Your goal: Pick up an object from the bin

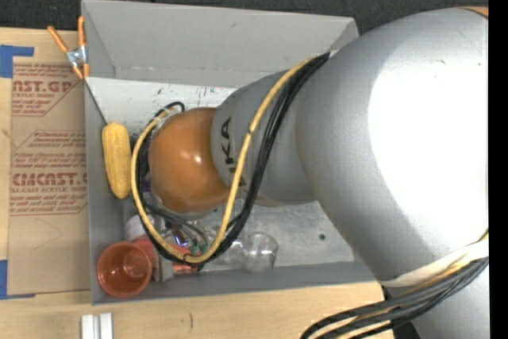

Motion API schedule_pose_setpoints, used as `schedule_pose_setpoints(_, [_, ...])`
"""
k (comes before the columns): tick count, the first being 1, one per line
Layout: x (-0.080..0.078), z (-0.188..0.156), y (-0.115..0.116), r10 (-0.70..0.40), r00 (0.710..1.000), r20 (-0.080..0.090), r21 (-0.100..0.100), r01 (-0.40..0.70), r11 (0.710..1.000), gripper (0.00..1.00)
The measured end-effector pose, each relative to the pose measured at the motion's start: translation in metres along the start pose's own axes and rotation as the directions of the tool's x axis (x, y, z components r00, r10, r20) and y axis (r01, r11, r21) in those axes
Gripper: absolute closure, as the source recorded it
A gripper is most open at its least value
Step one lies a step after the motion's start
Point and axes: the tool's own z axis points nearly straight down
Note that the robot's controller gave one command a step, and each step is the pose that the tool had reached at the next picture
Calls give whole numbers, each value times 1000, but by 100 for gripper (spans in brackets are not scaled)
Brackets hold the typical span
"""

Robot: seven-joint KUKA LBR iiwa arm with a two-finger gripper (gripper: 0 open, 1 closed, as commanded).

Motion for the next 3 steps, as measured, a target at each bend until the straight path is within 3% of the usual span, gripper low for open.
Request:
schedule_pose_setpoints(1, [3, 7, -2, 115, 993, -3, -1, -115, 993, 0])
schedule_pose_setpoints(2, [3, 7, -4, 234, 972, -6, 7, -234, 972, 100])
schedule_pose_setpoints(3, [3, 7, -4, 234, 972, -5, 7, -234, 972, 100])
